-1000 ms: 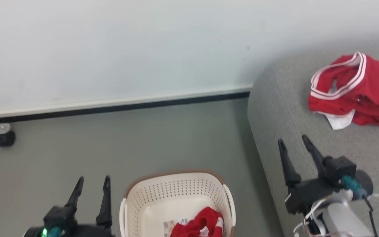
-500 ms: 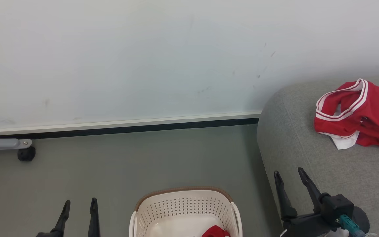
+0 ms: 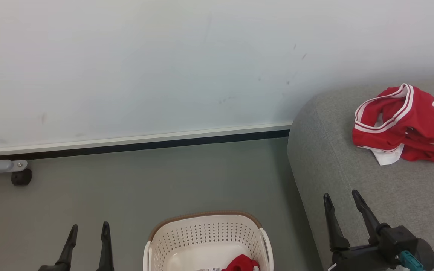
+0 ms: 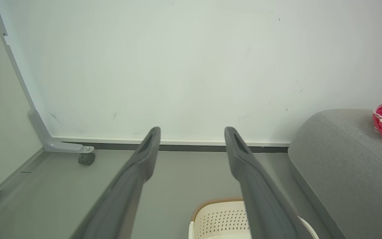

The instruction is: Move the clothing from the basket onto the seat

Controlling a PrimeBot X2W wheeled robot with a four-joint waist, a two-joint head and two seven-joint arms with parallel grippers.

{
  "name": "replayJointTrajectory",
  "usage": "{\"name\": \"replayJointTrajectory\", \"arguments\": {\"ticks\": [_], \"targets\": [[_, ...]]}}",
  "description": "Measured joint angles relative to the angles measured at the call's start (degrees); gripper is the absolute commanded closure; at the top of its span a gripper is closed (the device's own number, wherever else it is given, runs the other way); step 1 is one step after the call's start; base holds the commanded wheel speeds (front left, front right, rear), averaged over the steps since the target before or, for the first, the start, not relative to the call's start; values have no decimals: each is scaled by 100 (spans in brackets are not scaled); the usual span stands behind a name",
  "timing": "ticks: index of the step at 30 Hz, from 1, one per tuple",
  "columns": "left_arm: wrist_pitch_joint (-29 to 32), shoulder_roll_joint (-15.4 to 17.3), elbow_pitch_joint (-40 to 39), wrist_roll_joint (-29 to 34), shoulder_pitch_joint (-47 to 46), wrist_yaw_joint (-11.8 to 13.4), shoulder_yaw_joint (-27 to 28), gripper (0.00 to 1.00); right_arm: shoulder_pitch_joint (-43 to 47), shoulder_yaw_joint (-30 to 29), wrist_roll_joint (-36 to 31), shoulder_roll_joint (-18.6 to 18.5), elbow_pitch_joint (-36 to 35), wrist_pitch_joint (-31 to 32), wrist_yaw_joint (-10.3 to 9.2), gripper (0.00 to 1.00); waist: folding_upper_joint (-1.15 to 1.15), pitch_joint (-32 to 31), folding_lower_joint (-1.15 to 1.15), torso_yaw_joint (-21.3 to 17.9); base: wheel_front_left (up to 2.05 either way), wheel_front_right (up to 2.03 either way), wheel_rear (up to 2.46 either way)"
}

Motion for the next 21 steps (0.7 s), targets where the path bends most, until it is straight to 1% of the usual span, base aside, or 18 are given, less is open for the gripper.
{"name": "replayJointTrajectory", "arguments": {"ticks": [15, 21], "targets": [[0, -64, -109, 87, 13, 4, 120, 0, 51, -90, -82, -2, -229, 0, -44, 0, 0, 54, 0, 35, 0, 0, 0], [0, -120, -192, 107, 90, 5, 102, 0, 92, -192, -83, -24, -371, 0, -45, 0, 0, 197, 0, 24, 0, 0, 0]]}}
